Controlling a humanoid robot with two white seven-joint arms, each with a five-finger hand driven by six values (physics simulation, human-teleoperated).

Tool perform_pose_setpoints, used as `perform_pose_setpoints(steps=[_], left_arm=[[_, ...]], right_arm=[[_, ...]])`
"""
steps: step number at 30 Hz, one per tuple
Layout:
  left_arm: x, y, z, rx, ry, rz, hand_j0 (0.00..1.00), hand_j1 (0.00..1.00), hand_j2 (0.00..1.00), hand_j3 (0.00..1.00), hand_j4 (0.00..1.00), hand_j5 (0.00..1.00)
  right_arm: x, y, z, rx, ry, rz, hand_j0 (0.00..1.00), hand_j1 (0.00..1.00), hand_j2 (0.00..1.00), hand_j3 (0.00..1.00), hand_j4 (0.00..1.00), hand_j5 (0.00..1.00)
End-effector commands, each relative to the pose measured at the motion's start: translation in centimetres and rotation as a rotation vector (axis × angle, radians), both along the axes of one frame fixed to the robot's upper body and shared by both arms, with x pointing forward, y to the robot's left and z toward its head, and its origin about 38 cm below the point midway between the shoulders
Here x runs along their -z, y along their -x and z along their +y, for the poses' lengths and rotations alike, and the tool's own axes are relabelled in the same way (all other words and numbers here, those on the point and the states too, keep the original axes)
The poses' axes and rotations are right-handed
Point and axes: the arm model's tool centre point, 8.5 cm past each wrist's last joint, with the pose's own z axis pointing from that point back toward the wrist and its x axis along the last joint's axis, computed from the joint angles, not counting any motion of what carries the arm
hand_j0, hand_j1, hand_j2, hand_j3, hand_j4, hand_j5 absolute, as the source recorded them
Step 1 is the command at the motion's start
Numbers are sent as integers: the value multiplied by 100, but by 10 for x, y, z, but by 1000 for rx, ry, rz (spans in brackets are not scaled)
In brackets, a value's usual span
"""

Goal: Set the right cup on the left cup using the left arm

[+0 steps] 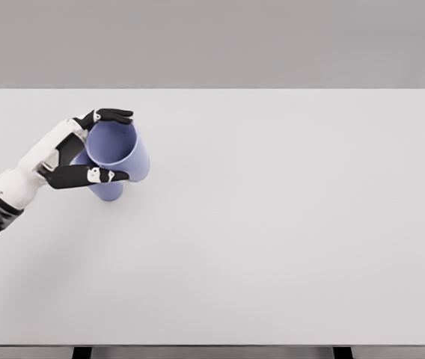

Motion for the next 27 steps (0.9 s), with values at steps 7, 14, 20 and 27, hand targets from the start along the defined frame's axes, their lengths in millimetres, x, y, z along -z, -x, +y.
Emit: perform_pose_setpoints(steps=[7,14,20,27], left_arm=[[-12,-6,10,-13,-2,13,69,69,69,69,69,69],[-21,-14,11,-24,9,27,69,69,69,69,69,69],[-27,-19,20,-51,4,42,69,69,69,69,69,69],[-29,-22,25,-75,-8,67,69,69,69,69,69,69]], right_arm=[[0,0,0,0,0,0,100,100,100,100,100,100],[0,0,0,0,0,0,100,100,100,100,100,100],[0,0,0,0,0,0,100,100,100,100,100,100],[0,0,0,0,0,0,100,100,100,100,100,100]])
